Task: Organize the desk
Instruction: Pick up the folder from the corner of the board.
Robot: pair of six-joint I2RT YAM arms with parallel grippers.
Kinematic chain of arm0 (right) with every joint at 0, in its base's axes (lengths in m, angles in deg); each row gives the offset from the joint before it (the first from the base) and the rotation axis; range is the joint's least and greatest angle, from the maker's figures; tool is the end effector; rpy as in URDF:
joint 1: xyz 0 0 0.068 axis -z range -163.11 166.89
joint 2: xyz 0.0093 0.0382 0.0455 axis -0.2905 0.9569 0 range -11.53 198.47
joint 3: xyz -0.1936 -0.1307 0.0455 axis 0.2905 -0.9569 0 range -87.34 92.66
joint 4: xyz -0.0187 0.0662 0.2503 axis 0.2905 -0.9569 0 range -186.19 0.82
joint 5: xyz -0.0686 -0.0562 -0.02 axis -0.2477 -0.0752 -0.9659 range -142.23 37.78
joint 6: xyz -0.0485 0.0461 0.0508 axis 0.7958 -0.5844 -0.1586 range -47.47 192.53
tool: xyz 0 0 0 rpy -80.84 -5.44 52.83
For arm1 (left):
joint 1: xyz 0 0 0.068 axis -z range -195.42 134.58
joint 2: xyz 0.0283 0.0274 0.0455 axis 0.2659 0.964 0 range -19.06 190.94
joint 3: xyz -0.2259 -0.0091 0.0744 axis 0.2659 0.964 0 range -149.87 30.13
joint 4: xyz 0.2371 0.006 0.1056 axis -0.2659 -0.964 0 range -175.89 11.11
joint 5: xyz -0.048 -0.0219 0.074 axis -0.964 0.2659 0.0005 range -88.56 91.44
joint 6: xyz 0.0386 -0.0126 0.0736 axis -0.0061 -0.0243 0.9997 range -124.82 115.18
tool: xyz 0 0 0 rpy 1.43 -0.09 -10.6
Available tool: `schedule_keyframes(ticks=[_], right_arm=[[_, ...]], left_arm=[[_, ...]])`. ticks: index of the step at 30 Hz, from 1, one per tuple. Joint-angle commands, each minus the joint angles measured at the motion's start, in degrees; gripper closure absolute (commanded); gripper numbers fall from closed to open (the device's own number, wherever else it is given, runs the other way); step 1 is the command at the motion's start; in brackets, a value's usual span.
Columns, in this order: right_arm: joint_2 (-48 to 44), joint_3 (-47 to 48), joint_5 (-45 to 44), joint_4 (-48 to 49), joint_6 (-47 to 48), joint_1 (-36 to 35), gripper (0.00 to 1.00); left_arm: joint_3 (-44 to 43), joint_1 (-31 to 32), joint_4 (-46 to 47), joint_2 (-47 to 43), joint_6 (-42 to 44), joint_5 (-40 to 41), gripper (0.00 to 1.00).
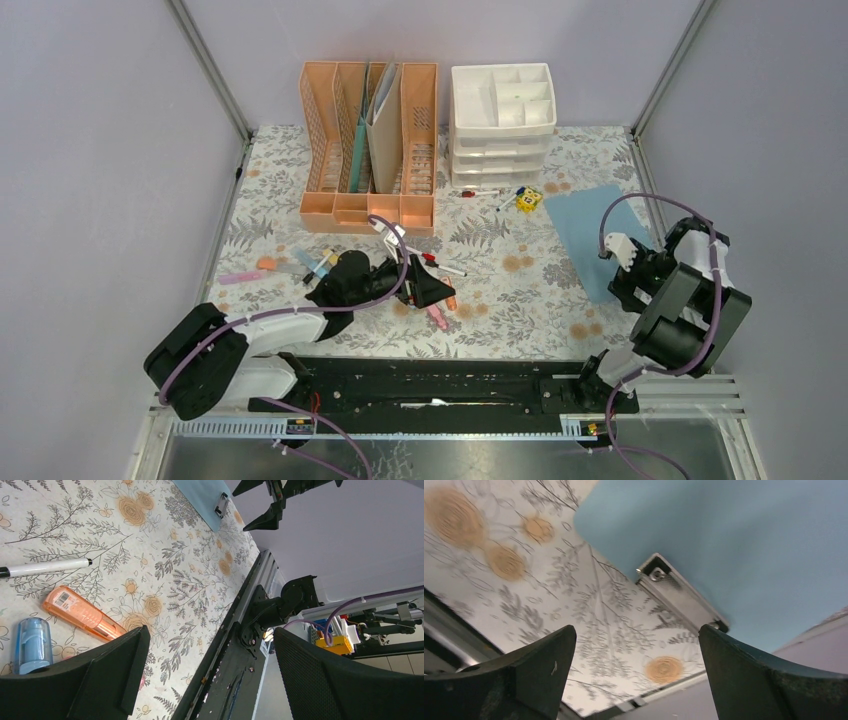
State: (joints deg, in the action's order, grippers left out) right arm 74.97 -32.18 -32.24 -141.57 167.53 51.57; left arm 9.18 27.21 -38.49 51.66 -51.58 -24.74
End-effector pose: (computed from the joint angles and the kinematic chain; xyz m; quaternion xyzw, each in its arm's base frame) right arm 0.2285 -0.1275 0.1235 -0.5023 0.8455 0.0249 0.1797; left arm 0.1883 -0.2174 0.1590 0.1197 0.7475 -0.5660 0.3266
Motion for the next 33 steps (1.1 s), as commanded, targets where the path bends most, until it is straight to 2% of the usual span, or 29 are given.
schedule_keyframes(ticks=[1, 8, 14, 22, 28, 31, 32, 33], right_arm=[[1.8, 3.4, -3.2, 2.6, 17.3, 0.1, 0.00], [9.6, 7.4, -5.6, 4.1, 19.5, -1.1, 0.02], [13.8, 8.2, -7.3, 4.2, 18.3, -3.0, 0.19], [15.3, 7.1, -8.4, 4.7, 18.4, -3.6, 0.37], [15.3, 5.0, -8.9, 4.4, 19.0, -4.1, 0.62], [14.8, 4.4, -8.8, 3.2, 19.4, -4.3, 0.72], [14.4, 4.3, -8.8, 3.2, 19.4, -4.3, 0.72], [14.1, 4.1, -8.8, 2.2, 19.6, -4.3, 0.77]], left_arm=[[-2.5, 0.5, 3.3, 0.6, 0.4, -0.9, 0.01], [-2.1, 0.9, 3.4, 0.8, -0.2, -0.2, 0.01], [-2.5, 1.0, 2.7, 0.4, 0.0, 0.2, 0.01], [-1.8, 1.2, 2.2, -0.4, 0.1, 0.6, 0.01], [-1.7, 1.4, 2.4, -0.6, -0.2, 0.6, 0.01], [-1.4, 1.4, 2.3, -1.0, -0.2, 0.6, 0.01], [-1.3, 1.4, 2.3, -1.2, -0.2, 0.7, 0.01], [-1.2, 1.4, 2.2, -1.3, -0.2, 0.8, 0.01]])
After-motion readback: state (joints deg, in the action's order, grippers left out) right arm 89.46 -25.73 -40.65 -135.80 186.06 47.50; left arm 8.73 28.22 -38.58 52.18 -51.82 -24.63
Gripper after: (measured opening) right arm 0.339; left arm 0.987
